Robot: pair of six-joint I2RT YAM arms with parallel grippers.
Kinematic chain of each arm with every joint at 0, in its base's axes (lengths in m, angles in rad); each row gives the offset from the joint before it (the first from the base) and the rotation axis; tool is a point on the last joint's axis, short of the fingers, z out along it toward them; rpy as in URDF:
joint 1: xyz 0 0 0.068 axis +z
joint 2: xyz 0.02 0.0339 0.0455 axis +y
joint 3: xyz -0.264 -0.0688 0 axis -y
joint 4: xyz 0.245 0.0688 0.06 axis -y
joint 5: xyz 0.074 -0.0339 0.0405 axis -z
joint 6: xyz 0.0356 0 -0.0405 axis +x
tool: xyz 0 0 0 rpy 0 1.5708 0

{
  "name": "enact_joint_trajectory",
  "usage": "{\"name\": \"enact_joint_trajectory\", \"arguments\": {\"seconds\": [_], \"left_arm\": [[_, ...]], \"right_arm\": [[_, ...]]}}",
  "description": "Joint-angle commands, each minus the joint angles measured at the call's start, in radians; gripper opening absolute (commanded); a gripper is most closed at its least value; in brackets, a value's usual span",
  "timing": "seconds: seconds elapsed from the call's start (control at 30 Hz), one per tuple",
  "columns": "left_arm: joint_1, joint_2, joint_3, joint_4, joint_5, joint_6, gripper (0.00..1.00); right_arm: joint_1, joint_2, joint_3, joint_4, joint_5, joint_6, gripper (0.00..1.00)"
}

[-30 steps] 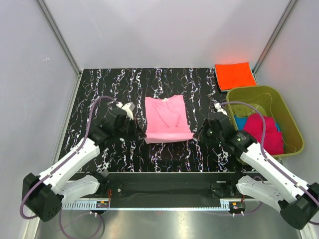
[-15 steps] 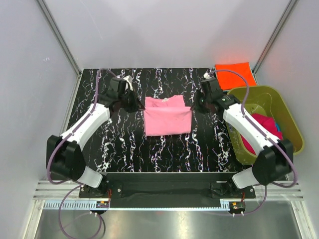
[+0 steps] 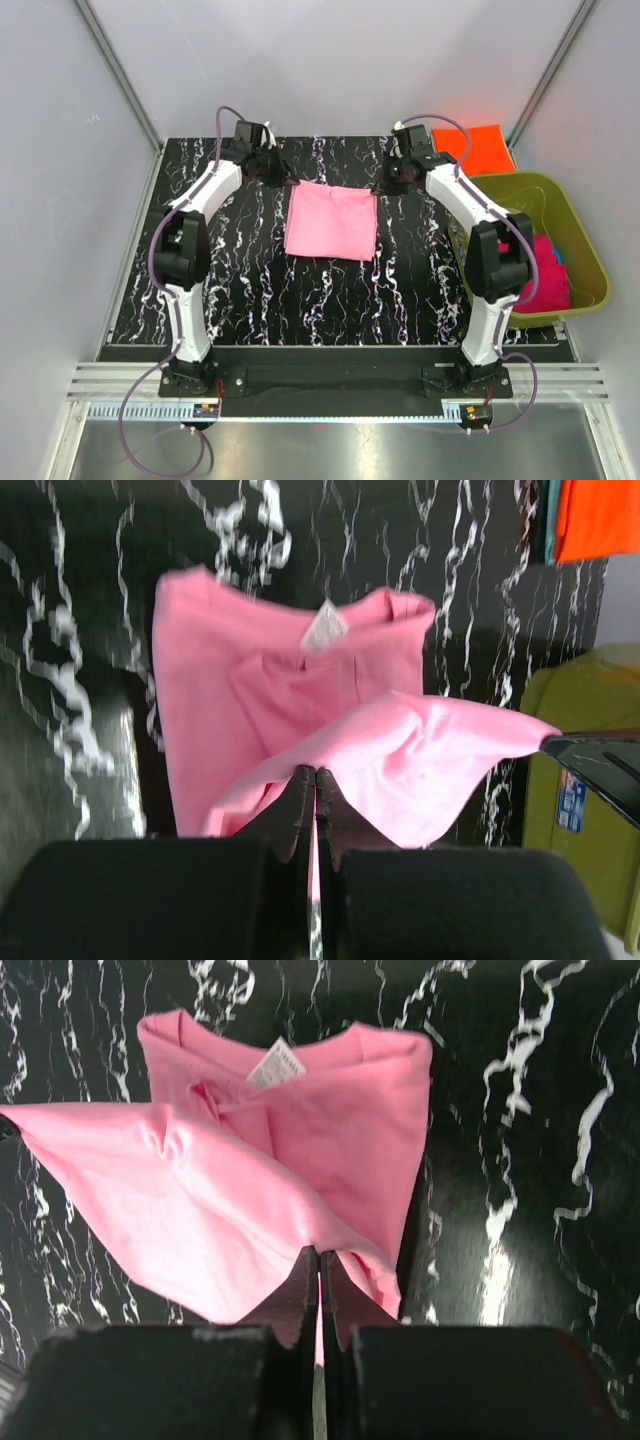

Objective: Fold and stack the t-shirts
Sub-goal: Fold the tshirt

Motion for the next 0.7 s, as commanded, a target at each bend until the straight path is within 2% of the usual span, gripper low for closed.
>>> {"name": "enact_joint_trajectory", "arguments": {"seconds": [0.0,0.13,0.43,0.5,0.6,0.63,0.67], "left_arm": [[0.020,0.108,0.149,0.051,0.054,0.047,0.00],[0.048,0.220,0.277,0.068,0.037,0.053,0.00],[0.097,0.421,0.405,0.235,0.086,0.018,0.00],[0.100,0.460,0.426,0.270,0.097,0.017,0.06],[0.106,0.484,0.444,0.325,0.126,0.005,0.25],[0.110,0.484,0.443,0.335,0.132,0.013,0.25],[0.115,0.484,0.443,0.336,0.132,0.017,0.25]], "right_arm": [[-0.035,0.083,0.111,0.033,-0.077,-0.033,0.00],[-0.061,0.198,0.213,0.034,-0.101,-0.043,0.01],[-0.078,0.422,0.445,0.036,-0.134,-0.070,0.07],[-0.081,0.457,0.495,0.036,-0.140,-0.061,0.10],[-0.086,0.519,0.563,0.033,-0.144,-0.059,0.32],[-0.088,0.531,0.575,0.031,-0.144,-0.061,0.46],[-0.092,0.533,0.585,0.031,-0.146,-0.063,0.50]]}}
